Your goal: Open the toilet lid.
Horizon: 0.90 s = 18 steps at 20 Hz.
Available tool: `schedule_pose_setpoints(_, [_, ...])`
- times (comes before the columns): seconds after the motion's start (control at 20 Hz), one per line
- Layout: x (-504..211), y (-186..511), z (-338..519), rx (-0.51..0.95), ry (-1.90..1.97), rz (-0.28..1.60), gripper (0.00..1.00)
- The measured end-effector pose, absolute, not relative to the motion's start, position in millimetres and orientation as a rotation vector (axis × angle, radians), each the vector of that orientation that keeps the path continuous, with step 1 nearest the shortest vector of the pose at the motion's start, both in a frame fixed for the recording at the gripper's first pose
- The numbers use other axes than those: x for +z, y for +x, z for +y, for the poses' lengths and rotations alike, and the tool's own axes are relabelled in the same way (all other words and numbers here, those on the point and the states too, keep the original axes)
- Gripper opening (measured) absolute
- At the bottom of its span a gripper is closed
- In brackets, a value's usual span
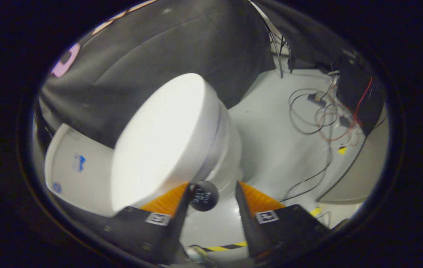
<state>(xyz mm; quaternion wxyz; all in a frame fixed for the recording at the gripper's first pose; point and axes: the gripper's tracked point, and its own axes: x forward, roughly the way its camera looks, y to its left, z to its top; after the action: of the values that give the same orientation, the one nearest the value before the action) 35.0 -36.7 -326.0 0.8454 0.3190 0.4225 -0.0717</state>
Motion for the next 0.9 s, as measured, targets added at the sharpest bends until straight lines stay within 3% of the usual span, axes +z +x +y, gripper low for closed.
schedule_pose_setpoints(0.1, [-321,37,-37,-0.163,0.77,0.891,0.36])
schedule_pose_setpoints(0.2, [-314,27,-45,-0.173,0.836,0.873,0.36])
schedule_pose_setpoints(0.25, [-321,36,-41,-0.168,0.868,0.885,0.25])
schedule_pose_setpoints(0.3, [-322,37,-42,-0.159,0.883,0.878,0.22])
schedule_pose_setpoints(0.45, [-310,32,-46,-0.116,0.854,0.864,0.2])
schedule_pose_setpoints(0.55, [-315,36,-41,-0.12,0.883,0.853,0.08])
schedule_pose_setpoints(0.9, [-296,38,-40,-0.108,0.727,0.833,0.08])
